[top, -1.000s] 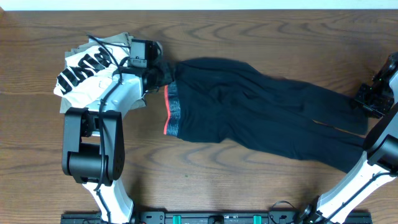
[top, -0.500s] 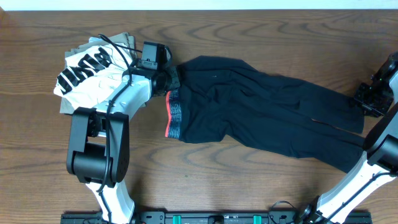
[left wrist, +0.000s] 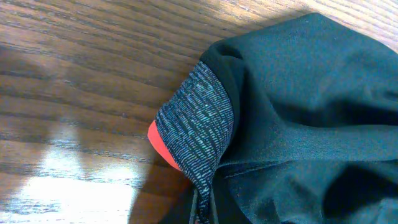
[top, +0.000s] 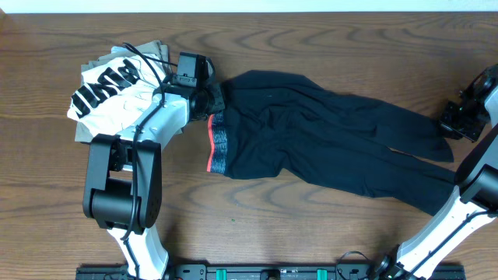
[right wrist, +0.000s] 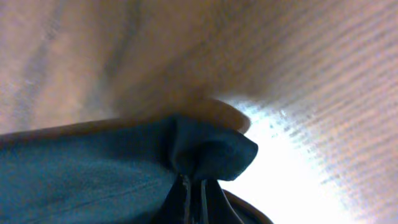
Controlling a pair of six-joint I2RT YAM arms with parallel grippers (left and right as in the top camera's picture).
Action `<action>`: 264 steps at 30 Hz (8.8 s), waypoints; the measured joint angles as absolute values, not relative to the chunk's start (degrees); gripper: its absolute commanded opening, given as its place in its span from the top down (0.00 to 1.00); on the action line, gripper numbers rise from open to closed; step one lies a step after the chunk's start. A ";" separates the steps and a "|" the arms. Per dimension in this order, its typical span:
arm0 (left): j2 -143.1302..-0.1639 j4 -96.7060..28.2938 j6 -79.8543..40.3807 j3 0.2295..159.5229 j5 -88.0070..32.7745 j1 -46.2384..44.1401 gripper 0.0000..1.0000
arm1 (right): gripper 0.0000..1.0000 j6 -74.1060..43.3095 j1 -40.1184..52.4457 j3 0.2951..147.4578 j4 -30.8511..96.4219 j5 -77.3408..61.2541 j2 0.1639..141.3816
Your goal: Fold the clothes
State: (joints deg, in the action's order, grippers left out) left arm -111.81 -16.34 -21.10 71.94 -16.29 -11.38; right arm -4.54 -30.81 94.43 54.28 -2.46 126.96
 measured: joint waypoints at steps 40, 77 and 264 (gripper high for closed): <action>-111.81 2.70 -16.78 71.99 -15.94 -11.79 0.69 | 0.59 -15.99 -35.46 113.62 46.24 -0.27 122.76; -111.79 -21.21 -16.21 72.03 -20.64 -11.79 0.52 | 0.64 -1.21 -38.15 94.74 41.95 4.19 124.36; -111.81 -15.14 -16.05 72.03 -20.67 -11.79 0.51 | 0.99 -3.44 -40.66 93.58 37.34 -14.44 107.07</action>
State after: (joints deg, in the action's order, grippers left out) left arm -111.81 -15.14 -16.05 72.03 -20.67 -11.79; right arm -3.44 -40.66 93.58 37.34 -14.44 107.07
